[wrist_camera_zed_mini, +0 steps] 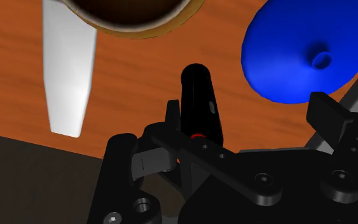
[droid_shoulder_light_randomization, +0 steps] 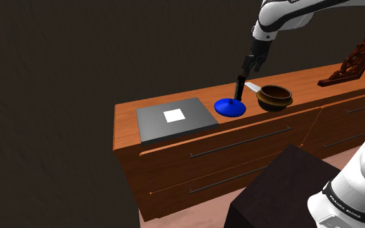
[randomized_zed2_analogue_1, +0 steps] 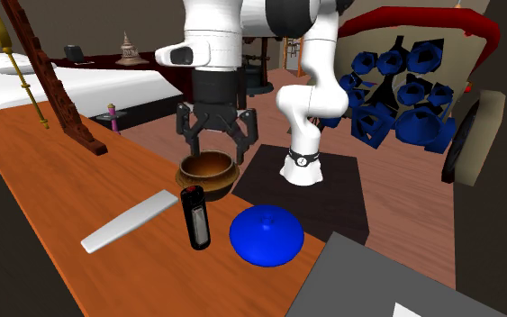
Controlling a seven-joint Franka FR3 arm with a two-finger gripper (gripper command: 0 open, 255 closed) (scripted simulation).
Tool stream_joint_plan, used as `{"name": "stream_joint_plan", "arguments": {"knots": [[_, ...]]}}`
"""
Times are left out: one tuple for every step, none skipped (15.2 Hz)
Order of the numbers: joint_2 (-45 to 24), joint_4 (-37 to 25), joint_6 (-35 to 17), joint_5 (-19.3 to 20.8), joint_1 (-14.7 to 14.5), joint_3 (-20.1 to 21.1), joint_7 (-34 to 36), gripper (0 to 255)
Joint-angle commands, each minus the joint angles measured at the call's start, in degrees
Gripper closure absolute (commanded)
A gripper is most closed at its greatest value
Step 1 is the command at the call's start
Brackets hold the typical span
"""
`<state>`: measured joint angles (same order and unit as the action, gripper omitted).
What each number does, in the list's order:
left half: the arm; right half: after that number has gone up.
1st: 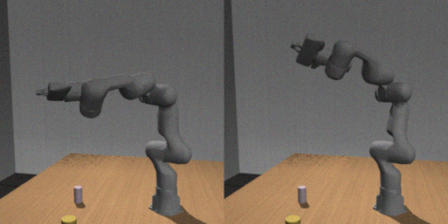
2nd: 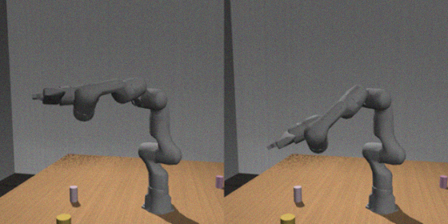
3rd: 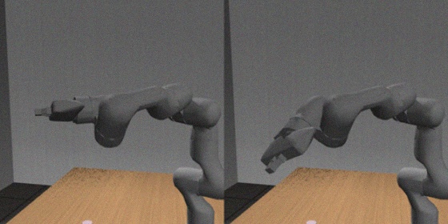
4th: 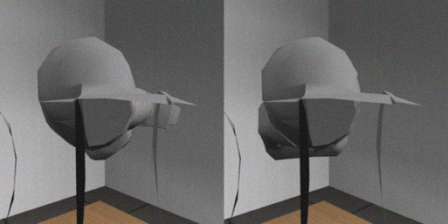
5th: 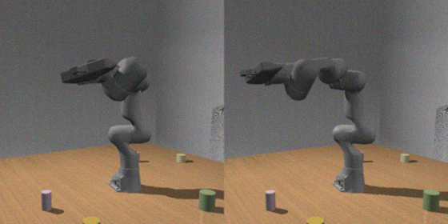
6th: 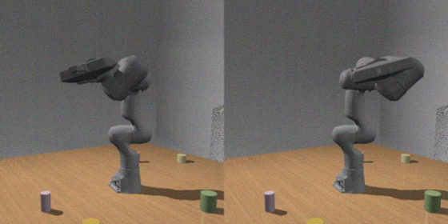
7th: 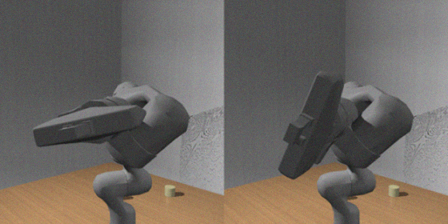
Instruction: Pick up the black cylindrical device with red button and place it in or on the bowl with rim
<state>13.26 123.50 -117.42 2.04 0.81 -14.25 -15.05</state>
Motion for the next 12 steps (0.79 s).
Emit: {"name": "stream_joint_plan", "arguments": {"knots": [[-4.5,-2.9,-1.7,-1.6,-0.2,-1.1,-2.6,0],[-6.7,-4.5,-2.4,-2.5,-0.2,-1.6,-4.0,0],[-8.9,-6.2,-2.9,-3.4,-0.1,-2.0,-5.4,0],[-11.2,-8.0,-3.4,-4.5,0.0,-2.4,-6.8,0],[-11.3,-8.0,-3.4,-4.5,0.0,-2.3,-6.8,0],[-11.6,-7.6,-4.2,-4.6,0.0,-2.3,-6.9,0],[-11.9,-7.2,-4.9,-4.8,0.0,-2.3,-7.0,0],[-12.3,-6.8,-5.6,-4.9,0.0,-2.3,-7.1,0],[-12.6,-6.4,-6.3,-5.0,0.0,-2.3,-7.2,0],[-13.0,-6.0,-7.0,-5.2,0.0,-2.3,-7.3,0],[-13.3,-5.7,-7.7,-5.4,0.0,-2.3,-7.4,0],[-14.0,-5.2,-8.8,-5.6,0.0,-2.3,-7.6,0]]}}
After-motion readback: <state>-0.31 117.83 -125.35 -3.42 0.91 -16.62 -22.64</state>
